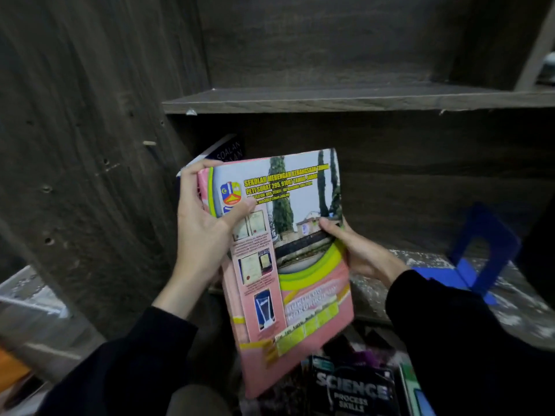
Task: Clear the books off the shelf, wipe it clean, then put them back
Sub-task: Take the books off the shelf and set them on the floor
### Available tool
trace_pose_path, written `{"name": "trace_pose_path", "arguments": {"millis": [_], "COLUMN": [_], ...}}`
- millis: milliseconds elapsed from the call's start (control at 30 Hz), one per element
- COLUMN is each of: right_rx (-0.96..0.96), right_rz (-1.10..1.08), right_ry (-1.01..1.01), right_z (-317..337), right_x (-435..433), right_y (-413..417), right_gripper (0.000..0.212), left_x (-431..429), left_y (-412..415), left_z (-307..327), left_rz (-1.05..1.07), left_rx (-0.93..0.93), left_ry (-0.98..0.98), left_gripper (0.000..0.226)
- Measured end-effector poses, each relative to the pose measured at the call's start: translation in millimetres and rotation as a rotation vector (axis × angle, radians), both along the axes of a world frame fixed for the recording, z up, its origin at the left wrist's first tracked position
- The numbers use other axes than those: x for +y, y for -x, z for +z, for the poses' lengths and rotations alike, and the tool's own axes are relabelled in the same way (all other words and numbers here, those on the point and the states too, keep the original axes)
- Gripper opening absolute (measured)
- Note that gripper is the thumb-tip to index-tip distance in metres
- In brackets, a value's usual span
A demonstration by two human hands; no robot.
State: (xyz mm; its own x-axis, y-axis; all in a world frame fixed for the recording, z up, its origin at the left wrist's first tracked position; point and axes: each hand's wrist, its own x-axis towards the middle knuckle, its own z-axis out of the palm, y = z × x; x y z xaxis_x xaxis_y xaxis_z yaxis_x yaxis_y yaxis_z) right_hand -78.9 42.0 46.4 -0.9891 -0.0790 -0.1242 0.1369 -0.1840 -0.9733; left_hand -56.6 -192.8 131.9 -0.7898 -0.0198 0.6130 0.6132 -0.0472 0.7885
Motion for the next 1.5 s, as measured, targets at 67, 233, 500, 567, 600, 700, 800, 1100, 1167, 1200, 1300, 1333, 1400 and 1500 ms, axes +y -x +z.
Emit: {"name": "trace_pose_path", "arguments": {"millis": [67,233,500,567,600,700,800,1100,1167,1200,1300,1333,1400,1500], "right_rx": [-0.011,-0.006,0.06,-0.032,-0.087,-0.25,-0.425,-0.575,-0.548,-0.54,-0.515,-0.501,-0.495,-0.552], "right_rz": [0.104,0.054,-0.065,-0.014,0.003,0.025,0.034,0.013,-0.001,-0.003,-0.044,-0.065,-0.089,-0.136], "right_ry": [0.089,0.131,-0.442,-0.499,-0.517,-0.515,-0.537,-0.57,-0.565,-0.576,-0.64,-0.668,-0.673,-0.692], "right_z": [-2,-22,-111,-136,-150,-185,-210,-271,-283,-289,-311,-319,-332,-341], "right_x": [15,42,54,59,62,71,74,70,69,68,64,62,58,54], "right_y": [-24,-92,-207,-228,-237,-254,-254,-217,-205,-198,-184,-182,-180,-174], "right_gripper": [0.11,0.102,0.054,0.052,0.053,0.051,0.055,0.08,0.081,0.084,0.089,0.091,0.093,0.094], "left_x": [0,14,48,58,63,79,92,114,115,115,120,122,124,126], "left_y": [-5,-18,-73,-84,-90,-105,-108,-54,-39,-31,-15,-12,-9,-6], "left_z": [2,-30,-168,-200,-215,-254,-289,-356,-370,-378,-392,-395,-401,-411], "left_rz": [-0.091,-0.144,-0.133,-0.148,-0.15,-0.18,-0.152,-0.307,-0.315,-0.294,-0.247,-0.25,-0.234,-0.216], "left_rx": [-0.061,-0.303,-0.48,-0.552,-0.595,-0.703,-0.804,-1.18,-1.204,-1.21,-1.173,-1.145,-1.111,-1.096], "left_ry": [-0.044,-0.097,0.221,0.322,0.36,0.41,0.467,0.562,0.558,0.562,0.59,0.575,0.561,0.575], "left_gripper": [0.055,0.054,0.033,0.025,0.028,0.027,0.027,0.075,0.075,0.075,0.075,0.076,0.076,0.074]}}
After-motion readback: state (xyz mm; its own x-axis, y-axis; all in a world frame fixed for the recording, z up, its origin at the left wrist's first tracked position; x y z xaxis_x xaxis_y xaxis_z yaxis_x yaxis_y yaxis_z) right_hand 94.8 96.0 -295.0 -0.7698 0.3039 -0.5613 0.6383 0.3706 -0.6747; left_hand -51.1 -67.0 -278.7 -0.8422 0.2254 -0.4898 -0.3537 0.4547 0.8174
